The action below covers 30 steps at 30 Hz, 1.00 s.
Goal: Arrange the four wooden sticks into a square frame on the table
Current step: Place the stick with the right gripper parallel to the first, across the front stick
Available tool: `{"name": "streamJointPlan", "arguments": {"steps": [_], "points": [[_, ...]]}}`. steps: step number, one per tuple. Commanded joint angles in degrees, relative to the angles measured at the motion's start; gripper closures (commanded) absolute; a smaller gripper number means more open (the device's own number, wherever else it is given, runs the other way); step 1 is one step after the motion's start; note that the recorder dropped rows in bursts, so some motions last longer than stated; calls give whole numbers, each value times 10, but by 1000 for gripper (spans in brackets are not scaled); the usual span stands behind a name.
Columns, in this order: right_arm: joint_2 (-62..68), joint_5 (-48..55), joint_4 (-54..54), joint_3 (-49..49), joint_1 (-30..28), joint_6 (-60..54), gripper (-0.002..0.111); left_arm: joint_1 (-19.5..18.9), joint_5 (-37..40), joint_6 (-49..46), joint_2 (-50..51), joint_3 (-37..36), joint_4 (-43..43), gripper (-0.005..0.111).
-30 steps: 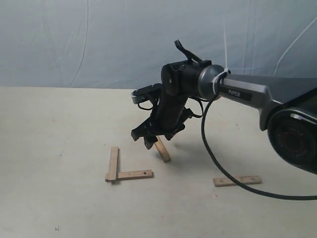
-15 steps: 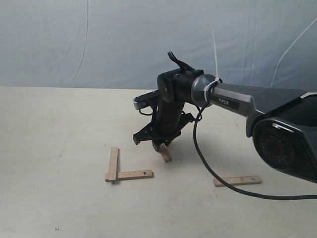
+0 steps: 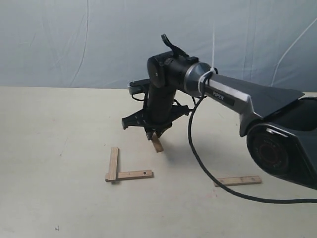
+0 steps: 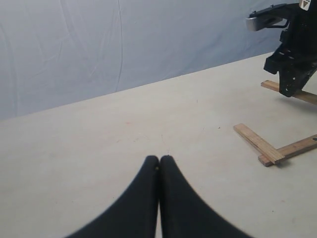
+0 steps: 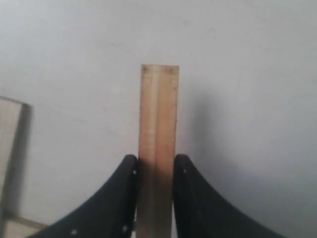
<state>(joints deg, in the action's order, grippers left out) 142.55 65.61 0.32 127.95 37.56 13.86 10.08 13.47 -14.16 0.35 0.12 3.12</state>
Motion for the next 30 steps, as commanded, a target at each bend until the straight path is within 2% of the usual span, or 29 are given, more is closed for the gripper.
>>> {"name": "streamJointPlan", "arguments": {"steps": [1, 5, 14, 30], "points": [[3, 27, 12, 8, 42, 74, 108, -3, 2, 1, -4, -1, 6, 107], [5, 13, 47, 8, 76, 139, 108, -3, 2, 1, -4, -1, 6, 107], [11, 26, 75, 2, 82, 209, 108, -3, 2, 1, -4, -1, 6, 107], [33, 31, 98, -21, 82, 230, 108, -3, 2, 1, -4, -1, 6, 107]]}}
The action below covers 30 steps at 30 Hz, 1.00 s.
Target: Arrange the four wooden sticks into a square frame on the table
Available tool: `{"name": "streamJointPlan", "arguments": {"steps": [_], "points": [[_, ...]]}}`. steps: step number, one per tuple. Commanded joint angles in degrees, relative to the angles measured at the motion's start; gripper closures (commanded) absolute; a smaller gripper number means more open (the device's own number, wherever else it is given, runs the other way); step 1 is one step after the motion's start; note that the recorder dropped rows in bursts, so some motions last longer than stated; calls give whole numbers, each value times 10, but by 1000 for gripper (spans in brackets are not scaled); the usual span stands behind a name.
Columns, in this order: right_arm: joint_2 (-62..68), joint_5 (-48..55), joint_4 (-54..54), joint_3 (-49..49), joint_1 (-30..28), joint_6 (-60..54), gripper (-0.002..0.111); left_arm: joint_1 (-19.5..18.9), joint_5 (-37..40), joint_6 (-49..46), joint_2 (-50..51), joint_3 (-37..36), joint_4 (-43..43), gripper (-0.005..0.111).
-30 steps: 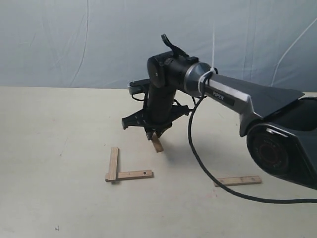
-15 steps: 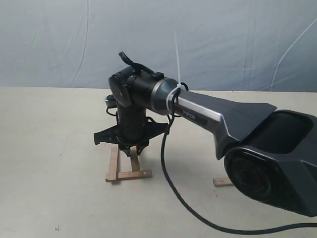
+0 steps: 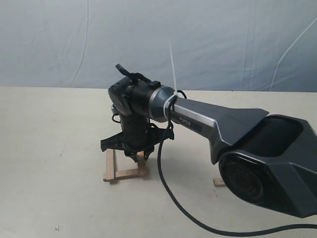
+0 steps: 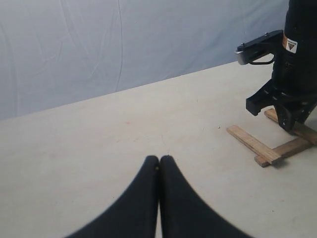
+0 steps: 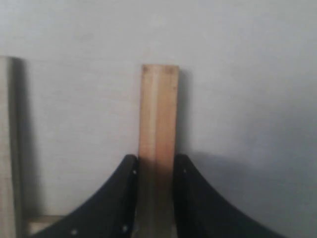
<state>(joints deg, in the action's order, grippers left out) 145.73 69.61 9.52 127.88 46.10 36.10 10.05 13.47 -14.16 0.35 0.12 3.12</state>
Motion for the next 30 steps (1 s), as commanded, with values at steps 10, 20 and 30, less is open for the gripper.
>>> {"name": "streamJointPlan", "arguments": {"steps": [10, 20, 30], "points": [[-35, -24, 13, -26, -9, -3, 108, -2, 2, 1, -4, -1, 3, 107], [-180, -13, 53, -125, -21, -78, 109, -2, 2, 1, -4, -1, 2, 107], [-466, -234, 23, -585, -126, -75, 109, -2, 2, 1, -4, -1, -2, 107]]}}
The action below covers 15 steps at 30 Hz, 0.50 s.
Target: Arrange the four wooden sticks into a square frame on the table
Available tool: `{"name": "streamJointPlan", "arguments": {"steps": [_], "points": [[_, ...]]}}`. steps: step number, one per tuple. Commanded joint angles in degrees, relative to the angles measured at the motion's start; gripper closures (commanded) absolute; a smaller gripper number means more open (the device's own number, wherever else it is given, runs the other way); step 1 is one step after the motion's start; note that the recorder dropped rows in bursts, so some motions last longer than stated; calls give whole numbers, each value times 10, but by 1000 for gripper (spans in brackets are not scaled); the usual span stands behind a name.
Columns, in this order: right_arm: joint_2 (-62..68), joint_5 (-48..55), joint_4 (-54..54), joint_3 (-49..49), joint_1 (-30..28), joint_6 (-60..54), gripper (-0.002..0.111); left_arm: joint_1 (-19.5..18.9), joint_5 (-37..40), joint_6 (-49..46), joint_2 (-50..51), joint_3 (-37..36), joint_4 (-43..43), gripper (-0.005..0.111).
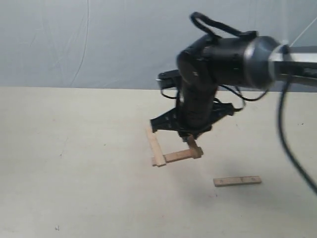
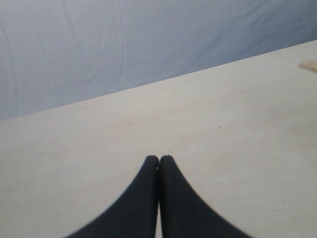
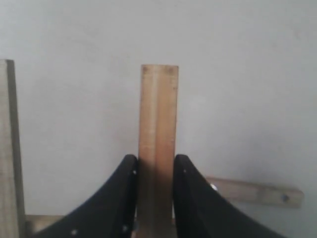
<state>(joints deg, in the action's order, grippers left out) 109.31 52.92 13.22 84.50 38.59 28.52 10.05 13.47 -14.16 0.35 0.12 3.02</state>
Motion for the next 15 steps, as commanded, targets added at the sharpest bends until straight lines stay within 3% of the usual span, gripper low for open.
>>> {"name": "streamJointPlan", "arguments": {"steps": [1, 6, 15], "points": [[-128, -86, -20, -192, -64, 1, 109, -2, 2, 1, -4, -1, -1, 107], [-210, -146, -16, -329, -107, 1, 109, -2, 2, 1, -4, -1, -1, 107], [-209, -223, -11, -414, -152, -22, 109, -2, 2, 1, -4, -1, -1, 107]]}}
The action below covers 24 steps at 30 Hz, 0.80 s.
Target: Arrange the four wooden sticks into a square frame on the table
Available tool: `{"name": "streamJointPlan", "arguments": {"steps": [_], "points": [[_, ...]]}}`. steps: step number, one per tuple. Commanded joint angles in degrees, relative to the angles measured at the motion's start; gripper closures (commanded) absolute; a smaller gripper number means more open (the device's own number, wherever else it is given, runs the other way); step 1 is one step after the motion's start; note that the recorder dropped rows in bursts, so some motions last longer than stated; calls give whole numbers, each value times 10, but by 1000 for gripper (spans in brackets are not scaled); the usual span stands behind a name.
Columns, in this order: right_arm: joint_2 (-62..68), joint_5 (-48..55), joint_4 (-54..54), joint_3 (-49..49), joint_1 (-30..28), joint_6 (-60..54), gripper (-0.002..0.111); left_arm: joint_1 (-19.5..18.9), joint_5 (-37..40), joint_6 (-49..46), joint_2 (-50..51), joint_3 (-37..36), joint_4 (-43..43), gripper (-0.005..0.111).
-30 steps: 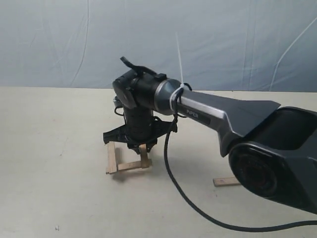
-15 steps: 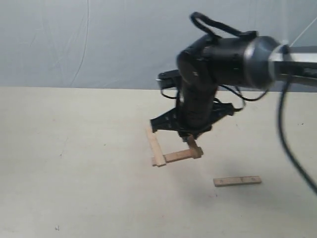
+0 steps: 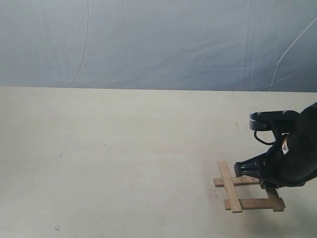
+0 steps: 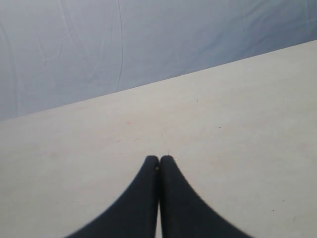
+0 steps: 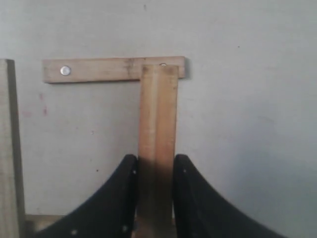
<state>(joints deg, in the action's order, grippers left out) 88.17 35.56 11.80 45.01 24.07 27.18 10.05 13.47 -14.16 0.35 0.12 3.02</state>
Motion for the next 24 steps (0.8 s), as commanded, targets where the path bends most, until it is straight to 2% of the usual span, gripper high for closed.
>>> {"name": "streamJointPlan", "arguments": {"steps": [1, 13, 19, 24], "points": [[9, -50, 3, -19, -7, -8, 109, -2, 2, 1, -4, -1, -1, 107], [90, -105, 46, -19, -8, -9, 109, -2, 2, 1, -4, -1, -1, 107], [113, -117, 46, -19, -52, -24, 109, -2, 2, 1, -4, -1, -2, 107], [123, -136, 41, -19, -55, -43, 109, -2, 2, 1, -4, -1, -2, 107]]}}
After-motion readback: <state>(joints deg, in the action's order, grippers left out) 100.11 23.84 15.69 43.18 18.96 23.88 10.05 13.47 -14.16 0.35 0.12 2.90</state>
